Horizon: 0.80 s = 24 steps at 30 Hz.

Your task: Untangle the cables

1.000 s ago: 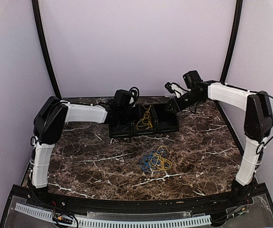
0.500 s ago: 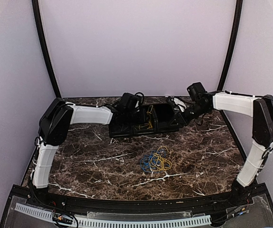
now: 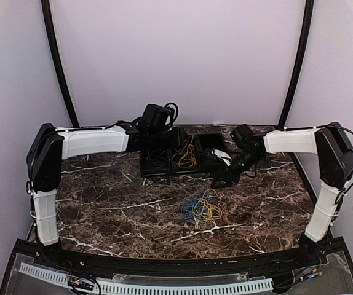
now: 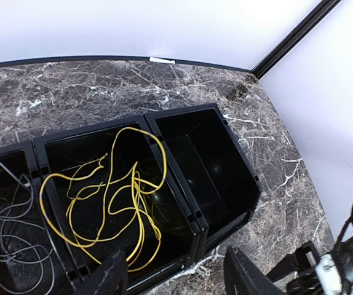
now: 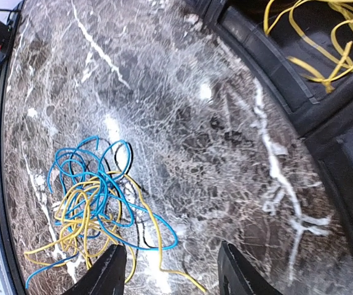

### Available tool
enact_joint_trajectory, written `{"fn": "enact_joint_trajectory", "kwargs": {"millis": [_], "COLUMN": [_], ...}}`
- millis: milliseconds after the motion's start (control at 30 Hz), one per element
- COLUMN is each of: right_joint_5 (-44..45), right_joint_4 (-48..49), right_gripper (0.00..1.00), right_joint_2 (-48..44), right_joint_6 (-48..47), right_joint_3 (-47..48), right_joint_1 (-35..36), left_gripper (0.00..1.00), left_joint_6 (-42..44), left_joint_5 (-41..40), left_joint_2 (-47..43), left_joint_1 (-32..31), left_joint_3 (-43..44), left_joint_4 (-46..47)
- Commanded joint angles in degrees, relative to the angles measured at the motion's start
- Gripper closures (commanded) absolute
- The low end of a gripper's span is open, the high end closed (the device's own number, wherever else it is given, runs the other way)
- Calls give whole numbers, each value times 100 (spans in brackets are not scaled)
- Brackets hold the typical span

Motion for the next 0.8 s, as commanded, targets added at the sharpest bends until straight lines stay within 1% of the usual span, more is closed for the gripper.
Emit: {"fn": "enact_joint_trajectory", "kwargs": {"millis": [0, 167, 300, 367, 467, 500, 600, 767], "right_joint_5": [226, 319, 359, 351, 370, 376, 330, -111], "right_joint_4": [27, 56, 32, -42, -126, -161, -344, -741], "right_gripper": [47, 54, 73, 87, 98, 100, 100, 100], "right_joint_2": [313, 486, 474, 446, 300, 232, 24, -387], "right_joint_6": [-86, 87, 153, 153, 141, 124, 62, -59], "right_joint_3": [-39, 42, 72, 94, 90, 90, 156, 449], "right_joint_1": [223, 240, 246, 242, 246, 242, 247, 247], "left_gripper": [44, 44, 44, 44, 44, 44, 43, 42], "left_joint_6": [182, 396, 478, 542, 637, 702, 969, 1534], "left_joint_5": [-141, 35, 267, 442, 484, 515, 624, 1309], "left_joint_2": [-832, -1389, -1652, -1767, -1844, -1875, -1910, -1776], "left_joint_1": [-52, -171, -236, -284, -392, -411, -534, -832], "left_joint_3": [-490, -1147, -1513, -1709, -1921, -2019, -2237, -2367], "left_joint_4": [-186, 125, 401, 524, 617, 665, 926, 1551]}}
